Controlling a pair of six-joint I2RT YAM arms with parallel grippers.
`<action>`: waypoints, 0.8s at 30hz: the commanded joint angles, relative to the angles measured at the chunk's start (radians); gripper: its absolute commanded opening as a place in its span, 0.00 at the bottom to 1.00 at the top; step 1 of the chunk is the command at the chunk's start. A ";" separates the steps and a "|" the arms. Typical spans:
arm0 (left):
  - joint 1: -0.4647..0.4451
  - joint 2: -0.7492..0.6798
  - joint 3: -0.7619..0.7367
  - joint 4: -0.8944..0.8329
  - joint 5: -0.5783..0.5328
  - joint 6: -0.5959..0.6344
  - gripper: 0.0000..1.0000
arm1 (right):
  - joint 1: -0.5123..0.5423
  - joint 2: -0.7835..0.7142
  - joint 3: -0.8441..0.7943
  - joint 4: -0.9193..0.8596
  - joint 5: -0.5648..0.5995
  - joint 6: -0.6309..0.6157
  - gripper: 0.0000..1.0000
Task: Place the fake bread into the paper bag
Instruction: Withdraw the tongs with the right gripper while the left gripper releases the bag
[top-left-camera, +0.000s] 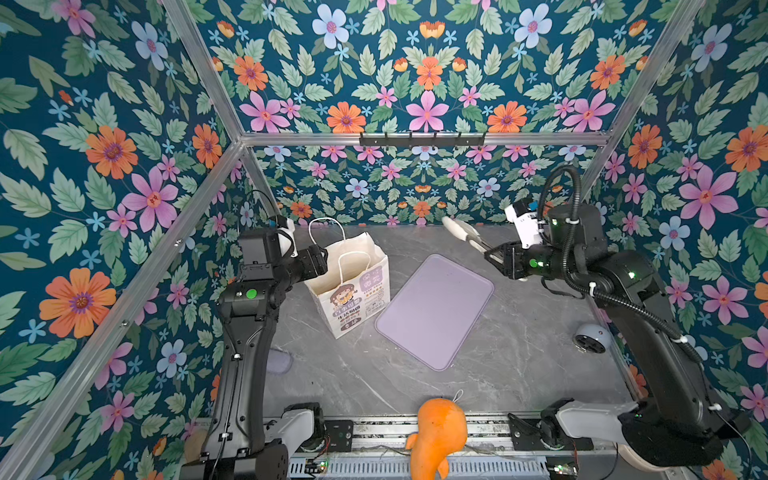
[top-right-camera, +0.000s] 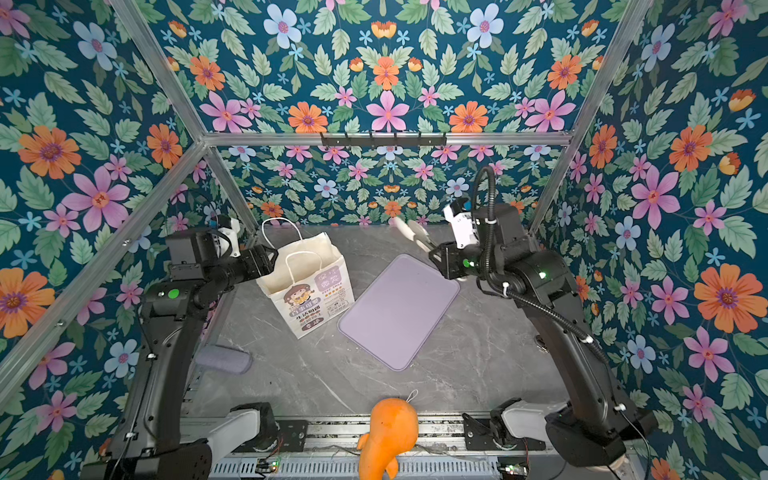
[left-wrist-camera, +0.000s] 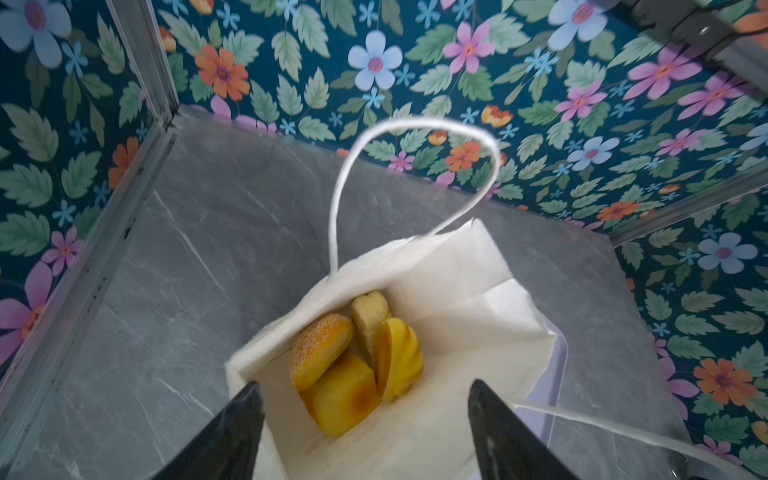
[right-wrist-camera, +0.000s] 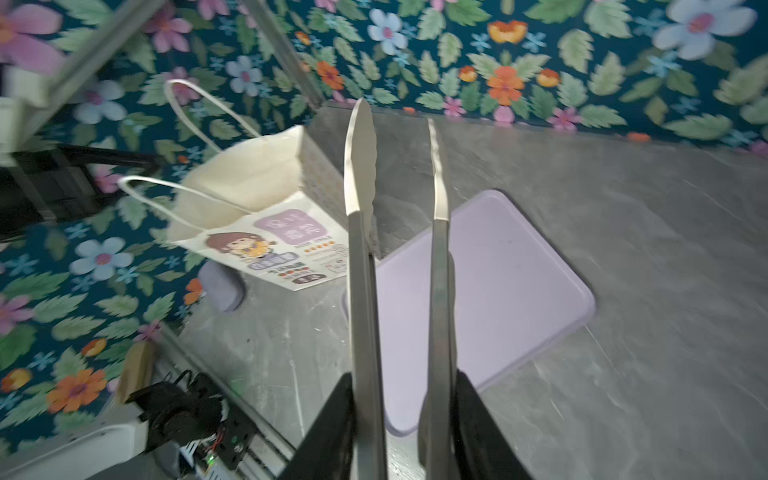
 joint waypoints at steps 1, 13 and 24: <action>0.001 -0.008 0.060 0.035 -0.057 0.036 0.82 | -0.073 -0.102 -0.144 0.116 0.031 0.042 0.37; 0.000 -0.103 0.010 0.186 -0.176 0.030 0.84 | -0.171 -0.277 -0.643 0.294 0.243 0.058 0.36; 0.001 -0.173 -0.160 0.202 -0.170 0.024 0.83 | -0.284 -0.168 -0.880 0.423 0.245 0.098 0.35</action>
